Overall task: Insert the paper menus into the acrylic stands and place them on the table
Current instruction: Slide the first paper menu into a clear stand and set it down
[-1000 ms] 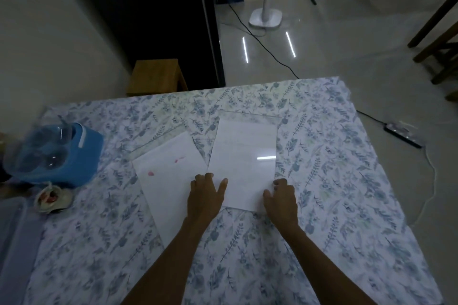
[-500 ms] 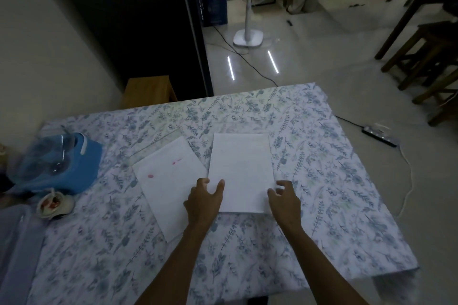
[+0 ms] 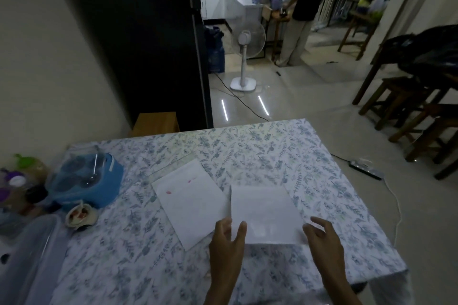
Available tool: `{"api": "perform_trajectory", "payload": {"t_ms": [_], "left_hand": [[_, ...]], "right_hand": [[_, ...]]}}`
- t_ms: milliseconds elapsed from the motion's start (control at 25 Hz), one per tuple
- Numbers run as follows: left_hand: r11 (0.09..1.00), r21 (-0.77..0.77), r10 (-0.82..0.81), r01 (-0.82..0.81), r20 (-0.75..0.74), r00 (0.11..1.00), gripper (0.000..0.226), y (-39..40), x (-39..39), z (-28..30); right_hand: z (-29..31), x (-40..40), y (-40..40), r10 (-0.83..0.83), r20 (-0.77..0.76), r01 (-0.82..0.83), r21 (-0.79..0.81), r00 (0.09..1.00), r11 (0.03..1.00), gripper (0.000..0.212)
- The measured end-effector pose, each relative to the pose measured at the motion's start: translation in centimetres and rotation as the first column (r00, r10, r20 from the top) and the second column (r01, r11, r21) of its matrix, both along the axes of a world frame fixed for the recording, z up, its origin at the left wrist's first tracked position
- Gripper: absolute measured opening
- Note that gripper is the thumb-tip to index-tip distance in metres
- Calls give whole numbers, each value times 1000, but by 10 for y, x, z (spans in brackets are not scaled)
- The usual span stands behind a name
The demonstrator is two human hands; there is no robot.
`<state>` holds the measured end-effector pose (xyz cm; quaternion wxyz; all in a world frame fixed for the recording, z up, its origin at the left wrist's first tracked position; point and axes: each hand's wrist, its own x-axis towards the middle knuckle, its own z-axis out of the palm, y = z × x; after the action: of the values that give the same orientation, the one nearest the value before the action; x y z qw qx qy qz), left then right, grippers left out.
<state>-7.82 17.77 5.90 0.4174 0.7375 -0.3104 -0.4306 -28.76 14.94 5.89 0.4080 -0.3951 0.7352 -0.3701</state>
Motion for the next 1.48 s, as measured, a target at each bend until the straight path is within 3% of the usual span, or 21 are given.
{"api": "perform_trajectory", "payload": {"t_ms": [280, 520, 680, 800, 1040, 1200, 1480], "left_hand": [[979, -190, 83, -71, 54, 995, 35, -34, -7, 23], [943, -320, 149, -92, 156, 976, 31, -96, -21, 44], [945, -319, 148, -76, 207, 967, 37, -149, -15, 53], [953, -302, 103, -10, 295, 950, 37, -185, 0, 54], [964, -253, 34, 76, 406, 913, 30, -227, 20, 36], [966, -248, 51, 71, 453, 890, 25, -245, 21, 25], [986, -142, -9, 87, 478, 879, 19, -261, 23, 12]], "right_hand": [[30, 9, -29, -64, 122, 80, -132, 990, 988, 31], [52, 3, -92, 45, 134, -9, -258, 990, 966, 34], [47, -4, -149, 115, 37, -98, -302, 993, 948, 31], [26, -1, -190, 161, -125, -194, -327, 979, 925, 24], [2, 8, -236, 239, -205, -290, -277, 949, 916, 35], [-20, 6, -247, 288, -265, -346, -206, 920, 915, 28], [-94, -16, -232, 489, -316, -466, 151, 813, 872, 10]]}}
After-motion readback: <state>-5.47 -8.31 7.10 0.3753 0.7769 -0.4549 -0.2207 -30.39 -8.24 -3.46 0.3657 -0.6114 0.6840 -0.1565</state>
